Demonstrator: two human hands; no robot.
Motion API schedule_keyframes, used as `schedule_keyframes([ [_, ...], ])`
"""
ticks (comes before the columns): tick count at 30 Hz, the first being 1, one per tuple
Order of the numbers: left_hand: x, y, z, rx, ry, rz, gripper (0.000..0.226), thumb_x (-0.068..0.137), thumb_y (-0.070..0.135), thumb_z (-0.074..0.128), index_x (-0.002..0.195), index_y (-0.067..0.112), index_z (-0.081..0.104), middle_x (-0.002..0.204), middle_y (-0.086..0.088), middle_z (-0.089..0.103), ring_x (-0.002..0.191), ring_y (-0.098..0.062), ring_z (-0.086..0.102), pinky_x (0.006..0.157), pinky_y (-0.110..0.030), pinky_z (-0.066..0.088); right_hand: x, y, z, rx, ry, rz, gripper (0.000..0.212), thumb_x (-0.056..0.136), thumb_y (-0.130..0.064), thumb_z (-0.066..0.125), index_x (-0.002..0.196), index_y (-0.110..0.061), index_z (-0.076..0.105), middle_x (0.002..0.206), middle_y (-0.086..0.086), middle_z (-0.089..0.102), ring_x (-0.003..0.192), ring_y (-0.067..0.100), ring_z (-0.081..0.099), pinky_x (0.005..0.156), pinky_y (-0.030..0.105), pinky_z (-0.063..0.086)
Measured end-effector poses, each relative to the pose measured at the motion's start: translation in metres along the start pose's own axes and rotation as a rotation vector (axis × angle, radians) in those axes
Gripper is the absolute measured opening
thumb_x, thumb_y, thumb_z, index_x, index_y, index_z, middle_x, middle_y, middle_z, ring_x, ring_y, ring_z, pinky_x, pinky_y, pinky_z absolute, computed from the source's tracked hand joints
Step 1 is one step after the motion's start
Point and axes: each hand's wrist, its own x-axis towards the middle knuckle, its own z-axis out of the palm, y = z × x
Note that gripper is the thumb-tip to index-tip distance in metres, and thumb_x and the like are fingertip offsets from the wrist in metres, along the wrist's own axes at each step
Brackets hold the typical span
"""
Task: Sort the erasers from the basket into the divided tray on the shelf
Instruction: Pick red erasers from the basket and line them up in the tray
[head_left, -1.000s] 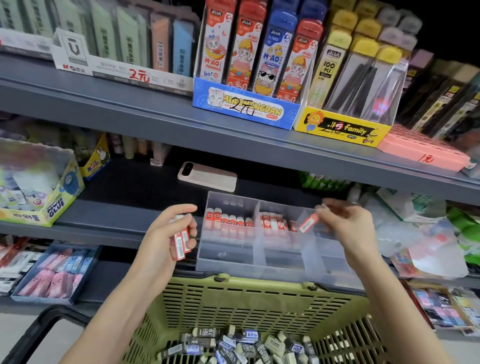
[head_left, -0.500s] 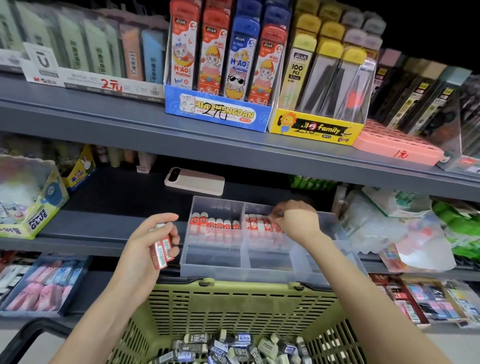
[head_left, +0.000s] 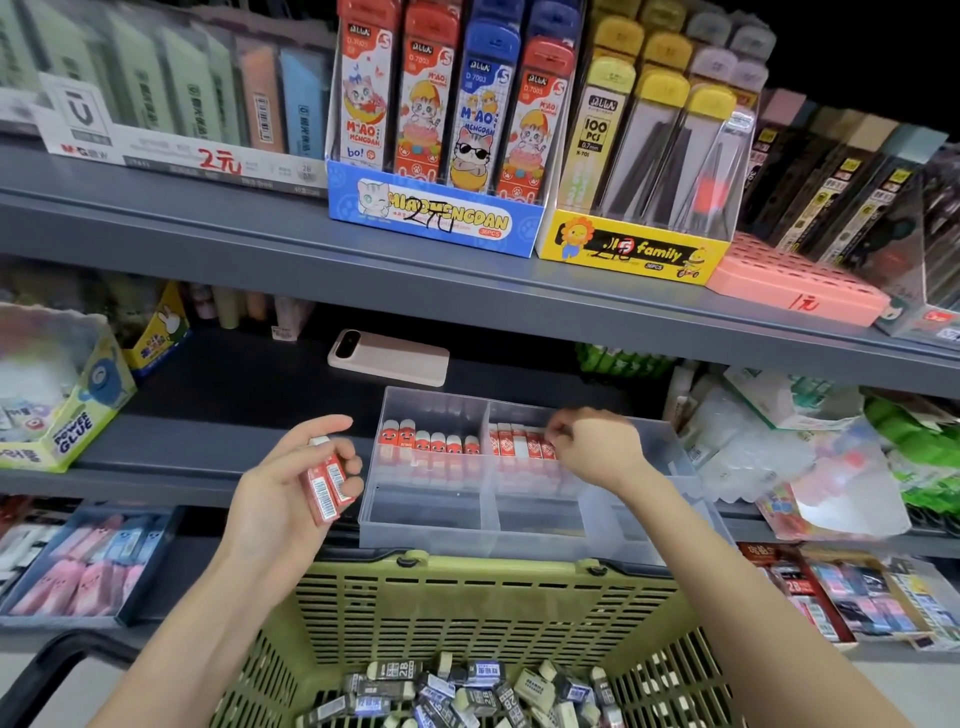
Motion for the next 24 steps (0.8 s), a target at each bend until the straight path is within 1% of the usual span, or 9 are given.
schedule_keyframes([
  [3, 0.001, -0.001, 0.006, -0.064, 0.012, 0.001, 0.031, 0.079, 0.005, 0.052, 0.108, 0.006, 0.064, 0.075, -0.008, 0.06, 0.07, -0.018, 0.059, 0.059, -0.026, 0.054, -0.009, 0.001, -0.002, -0.108, 0.022, -0.05, 0.027, 0.094, -0.021, 0.04, 0.101, -0.026, 0.065, 0.103, -0.001, 0.068, 0.096, 0.021, 0.058, 0.083, 0.027, 0.035],
  [5, 0.001, -0.002, 0.012, -0.078, 0.024, 0.005, 0.025, 0.09, 0.002, 0.045, 0.106, 0.006, 0.064, 0.074, -0.008, 0.063, 0.07, -0.019, 0.065, 0.062, -0.027, 0.056, -0.019, -0.008, -0.005, -0.225, 0.18, -0.079, 0.028, 0.095, -0.025, 0.038, 0.102, -0.026, 0.066, 0.101, -0.003, 0.069, 0.1, 0.022, 0.055, 0.091, 0.031, 0.03],
  [7, 0.0, -0.003, 0.019, -0.099, 0.031, 0.01, 0.024, 0.096, 0.003, 0.041, 0.103, 0.005, 0.063, 0.073, -0.009, 0.067, 0.077, -0.023, 0.071, 0.065, -0.029, 0.058, -0.036, -0.028, -0.013, 0.037, 0.313, -0.138, 0.028, 0.095, -0.034, 0.044, 0.092, -0.022, 0.069, 0.086, -0.004, 0.071, 0.087, 0.022, 0.058, 0.083, 0.033, 0.038],
  [10, -0.002, -0.004, 0.029, -0.159, -0.001, 0.003, 0.019, 0.097, 0.002, 0.04, 0.1, 0.003, 0.058, 0.079, -0.014, 0.071, 0.097, -0.034, 0.069, 0.072, -0.035, 0.059, -0.069, -0.074, -0.03, 0.724, 0.128, -0.231, 0.031, 0.085, -0.051, 0.053, 0.076, -0.026, 0.069, 0.072, -0.01, 0.068, 0.071, 0.006, 0.059, 0.07, 0.028, 0.047],
  [12, -0.005, -0.006, 0.035, -0.135, -0.038, -0.001, 0.019, 0.098, 0.004, 0.038, 0.099, 0.004, 0.057, 0.09, -0.016, 0.072, 0.103, -0.034, 0.067, 0.072, -0.035, 0.059, -0.081, -0.099, -0.032, 0.874, -0.008, -0.285, 0.024, 0.082, -0.048, 0.059, 0.081, -0.026, 0.069, 0.077, -0.012, 0.068, 0.071, -0.001, 0.059, 0.068, 0.018, 0.047],
  [14, -0.009, -0.011, 0.04, -0.067, -0.075, -0.009, 0.021, 0.098, 0.006, 0.038, 0.103, 0.005, 0.058, 0.104, -0.017, 0.071, 0.104, -0.03, 0.067, 0.071, -0.034, 0.058, -0.087, -0.113, -0.029, 0.99, -0.087, -0.299, 0.005, 0.084, -0.031, 0.067, 0.082, -0.026, 0.069, 0.076, -0.012, 0.067, 0.069, -0.004, 0.058, 0.066, 0.014, 0.047],
  [19, -0.013, -0.009, 0.038, 0.037, -0.116, 0.019, 0.03, 0.093, 0.012, 0.046, 0.12, 0.008, 0.058, 0.12, -0.008, 0.067, 0.113, -0.022, 0.063, 0.084, -0.035, 0.056, -0.079, -0.105, -0.029, 1.237, -0.251, -0.096, 0.011, 0.084, -0.01, 0.065, 0.077, -0.017, 0.07, 0.064, -0.009, 0.065, 0.057, 0.004, 0.054, 0.049, 0.015, 0.041],
  [21, -0.011, -0.003, 0.033, -0.007, -0.065, 0.065, 0.031, 0.091, 0.011, 0.047, 0.12, 0.006, 0.057, 0.118, -0.01, 0.068, 0.109, -0.025, 0.065, 0.085, -0.037, 0.056, -0.064, -0.093, -0.034, 1.152, -0.117, 0.045, 0.012, 0.083, -0.016, 0.064, 0.075, -0.014, 0.072, 0.065, -0.008, 0.068, 0.06, 0.007, 0.058, 0.054, 0.019, 0.045],
  [24, -0.005, 0.003, 0.025, -0.034, 0.079, 0.094, 0.023, 0.099, 0.009, 0.04, 0.111, 0.006, 0.059, 0.093, -0.01, 0.073, 0.084, -0.022, 0.072, 0.064, -0.03, 0.058, -0.037, -0.085, -0.036, 0.723, 0.004, 0.099, 0.039, 0.08, -0.046, 0.062, 0.071, -0.01, 0.072, 0.071, 0.001, 0.07, 0.072, 0.022, 0.061, 0.072, 0.031, 0.048],
])
